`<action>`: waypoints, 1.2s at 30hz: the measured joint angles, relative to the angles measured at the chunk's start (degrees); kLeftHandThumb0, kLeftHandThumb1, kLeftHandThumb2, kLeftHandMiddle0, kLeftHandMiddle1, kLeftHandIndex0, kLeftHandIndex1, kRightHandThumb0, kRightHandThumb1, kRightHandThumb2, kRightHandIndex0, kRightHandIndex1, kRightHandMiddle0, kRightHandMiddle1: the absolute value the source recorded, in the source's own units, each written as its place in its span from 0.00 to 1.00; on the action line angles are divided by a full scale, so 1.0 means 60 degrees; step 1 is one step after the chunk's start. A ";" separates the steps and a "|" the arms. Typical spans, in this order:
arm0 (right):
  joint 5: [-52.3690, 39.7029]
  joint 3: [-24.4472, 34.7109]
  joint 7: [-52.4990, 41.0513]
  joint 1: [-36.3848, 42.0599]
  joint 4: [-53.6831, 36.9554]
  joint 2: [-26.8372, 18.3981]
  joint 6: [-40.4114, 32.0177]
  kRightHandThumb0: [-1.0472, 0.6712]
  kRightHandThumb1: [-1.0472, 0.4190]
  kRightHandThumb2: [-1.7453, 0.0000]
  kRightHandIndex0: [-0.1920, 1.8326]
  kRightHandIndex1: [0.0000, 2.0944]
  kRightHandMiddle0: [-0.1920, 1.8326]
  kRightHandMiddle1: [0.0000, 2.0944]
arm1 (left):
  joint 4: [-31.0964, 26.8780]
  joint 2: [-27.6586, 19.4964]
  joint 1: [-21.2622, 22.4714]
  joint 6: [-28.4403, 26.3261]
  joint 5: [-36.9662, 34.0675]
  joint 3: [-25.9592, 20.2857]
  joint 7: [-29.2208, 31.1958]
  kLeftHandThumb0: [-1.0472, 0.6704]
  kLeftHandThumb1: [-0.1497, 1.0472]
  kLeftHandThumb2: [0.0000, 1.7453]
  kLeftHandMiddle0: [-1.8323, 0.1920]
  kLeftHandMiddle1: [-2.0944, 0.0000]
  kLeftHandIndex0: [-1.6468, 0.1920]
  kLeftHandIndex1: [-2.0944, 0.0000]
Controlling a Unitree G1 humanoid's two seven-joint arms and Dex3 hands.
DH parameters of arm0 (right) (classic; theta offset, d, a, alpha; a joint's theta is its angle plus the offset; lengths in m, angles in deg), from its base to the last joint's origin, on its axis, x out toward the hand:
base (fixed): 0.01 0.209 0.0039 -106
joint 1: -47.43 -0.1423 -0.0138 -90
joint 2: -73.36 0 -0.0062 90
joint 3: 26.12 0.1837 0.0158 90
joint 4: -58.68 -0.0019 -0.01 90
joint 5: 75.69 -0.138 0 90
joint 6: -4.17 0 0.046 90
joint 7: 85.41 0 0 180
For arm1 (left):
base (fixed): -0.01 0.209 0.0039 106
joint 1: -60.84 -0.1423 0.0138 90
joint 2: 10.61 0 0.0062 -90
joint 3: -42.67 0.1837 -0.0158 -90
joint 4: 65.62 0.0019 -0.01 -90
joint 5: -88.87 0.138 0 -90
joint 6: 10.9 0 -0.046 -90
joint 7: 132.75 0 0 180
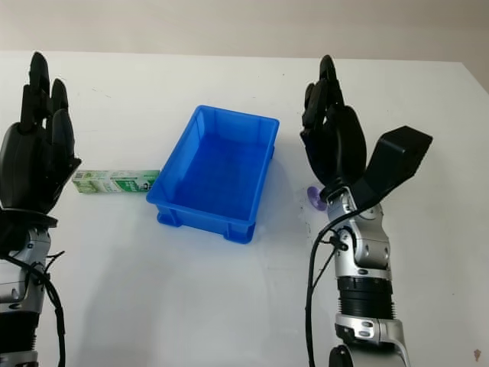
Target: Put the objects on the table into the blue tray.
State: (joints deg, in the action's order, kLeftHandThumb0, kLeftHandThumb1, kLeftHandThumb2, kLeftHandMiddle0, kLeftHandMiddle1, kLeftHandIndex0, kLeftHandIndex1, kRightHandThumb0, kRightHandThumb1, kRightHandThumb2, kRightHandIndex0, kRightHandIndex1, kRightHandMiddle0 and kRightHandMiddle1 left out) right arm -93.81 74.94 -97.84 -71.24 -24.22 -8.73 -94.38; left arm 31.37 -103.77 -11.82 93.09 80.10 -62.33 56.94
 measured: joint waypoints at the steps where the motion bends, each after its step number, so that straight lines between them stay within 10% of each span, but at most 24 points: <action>1: 0.0000 -0.0001 0.0006 0.0000 -0.0003 0.0000 0.0000 0.20 0.00 0.58 0.00 0.00 0.00 0.00 | -0.0004 0.0000 -0.0001 0.0000 -0.0002 0.0000 0.0000 0.16 1.00 0.34 1.00 1.00 1.00 1.00; 21: -0.0146 0.0051 -0.0344 -0.0003 -0.0075 -0.0274 -0.0109 0.19 0.00 0.67 0.00 0.00 0.00 0.00 | -0.0046 0.0079 -0.0007 -0.0126 -0.0049 0.0016 -0.0054 0.15 1.00 0.34 1.00 1.00 1.00 1.00; 36: 0.1042 0.0025 -0.3031 -0.1760 0.1980 -0.3833 0.0306 0.05 0.10 0.99 0.00 0.00 0.00 0.00 | -0.0130 0.0052 -0.0015 -0.0200 -0.0100 0.0018 -0.0009 0.15 1.00 0.34 1.00 1.00 1.00 1.00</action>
State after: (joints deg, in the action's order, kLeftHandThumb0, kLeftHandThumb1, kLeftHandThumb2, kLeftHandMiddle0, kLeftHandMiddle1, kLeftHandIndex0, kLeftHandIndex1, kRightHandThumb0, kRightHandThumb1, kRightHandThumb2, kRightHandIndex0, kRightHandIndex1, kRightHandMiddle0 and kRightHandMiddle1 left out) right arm -87.56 75.10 -116.02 -81.80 -12.34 -31.73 -92.54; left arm 30.59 -103.46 -11.91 91.89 79.50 -62.22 56.89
